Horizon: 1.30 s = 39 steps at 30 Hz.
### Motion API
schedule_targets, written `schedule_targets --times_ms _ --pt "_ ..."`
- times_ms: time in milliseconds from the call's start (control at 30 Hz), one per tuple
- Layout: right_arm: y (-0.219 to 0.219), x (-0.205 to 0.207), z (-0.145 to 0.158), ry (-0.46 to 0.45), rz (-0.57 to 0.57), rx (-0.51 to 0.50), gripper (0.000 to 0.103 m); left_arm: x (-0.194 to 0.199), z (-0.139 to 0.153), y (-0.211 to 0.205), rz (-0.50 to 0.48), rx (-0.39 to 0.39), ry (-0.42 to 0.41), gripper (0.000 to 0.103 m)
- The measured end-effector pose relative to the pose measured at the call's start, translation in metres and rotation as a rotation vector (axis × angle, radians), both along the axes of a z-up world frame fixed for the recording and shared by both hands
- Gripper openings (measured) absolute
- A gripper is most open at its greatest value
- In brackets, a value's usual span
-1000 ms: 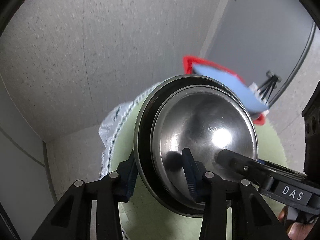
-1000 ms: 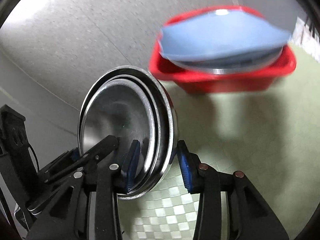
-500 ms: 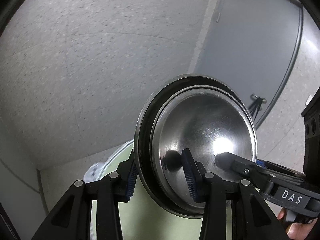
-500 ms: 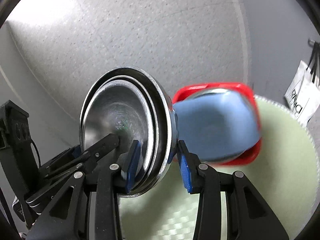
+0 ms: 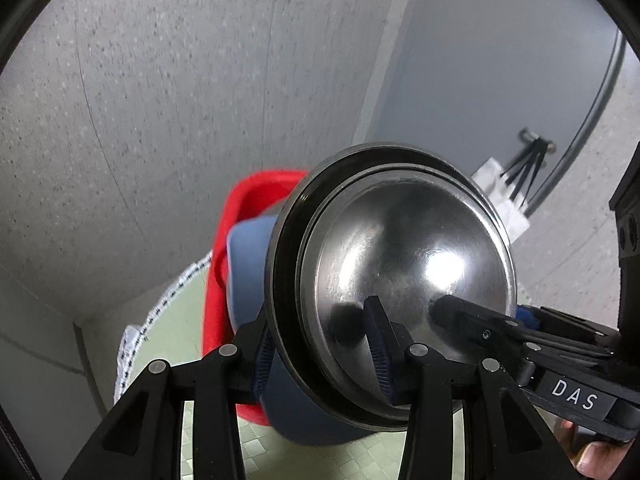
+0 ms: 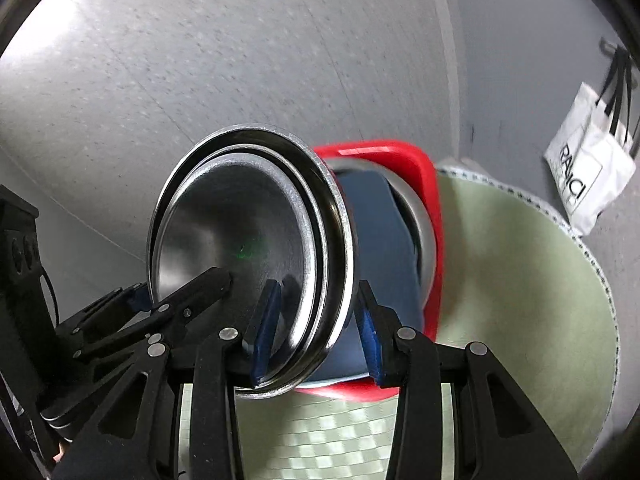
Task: Organize plates and bowls
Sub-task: 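Lower the nested bowls onto the blue plate in the red basin, then open both grippers and pull them back from the basin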
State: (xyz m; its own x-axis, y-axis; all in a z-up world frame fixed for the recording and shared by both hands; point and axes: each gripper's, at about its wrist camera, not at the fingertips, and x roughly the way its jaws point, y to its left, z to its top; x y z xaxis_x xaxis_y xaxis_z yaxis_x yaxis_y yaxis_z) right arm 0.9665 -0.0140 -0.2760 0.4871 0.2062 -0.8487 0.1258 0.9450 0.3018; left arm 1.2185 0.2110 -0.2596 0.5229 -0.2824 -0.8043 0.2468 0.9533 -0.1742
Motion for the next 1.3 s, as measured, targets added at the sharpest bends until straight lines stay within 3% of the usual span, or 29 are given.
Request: schedule_targets --times_ms 267,300,467,533,667,900,1300 --pt "-0.004 0.016 -0.017 0.035 0.0 -0.044 0.04 0.031 -0.02 -0.02 0.02 0.038 0.045 0.039" --pt "-0.002 0.016 -0.015 0.029 -0.002 -0.058 0.04 0.032 -0.022 -0.022 0.023 0.048 0.044 0.043" --pt "-0.003 0.014 -0.011 0.006 -0.023 -0.051 0.048 0.018 -0.018 -0.016 0.029 0.022 0.016 0.047" --pt "-0.003 0.008 -0.004 -0.014 -0.042 -0.055 0.061 0.011 -0.015 -0.008 0.035 0.007 0.004 0.055" --pt "0.001 -0.014 0.019 -0.071 -0.079 -0.083 0.069 -0.014 -0.003 0.0 0.023 0.006 -0.053 0.07" --pt "0.023 -0.082 0.067 -0.189 -0.125 -0.169 0.078 -0.099 0.034 0.019 0.004 0.017 -0.202 0.09" --pt "0.045 -0.26 0.139 -0.376 -0.132 -0.247 0.087 -0.312 0.101 0.036 0.057 0.022 -0.43 0.102"
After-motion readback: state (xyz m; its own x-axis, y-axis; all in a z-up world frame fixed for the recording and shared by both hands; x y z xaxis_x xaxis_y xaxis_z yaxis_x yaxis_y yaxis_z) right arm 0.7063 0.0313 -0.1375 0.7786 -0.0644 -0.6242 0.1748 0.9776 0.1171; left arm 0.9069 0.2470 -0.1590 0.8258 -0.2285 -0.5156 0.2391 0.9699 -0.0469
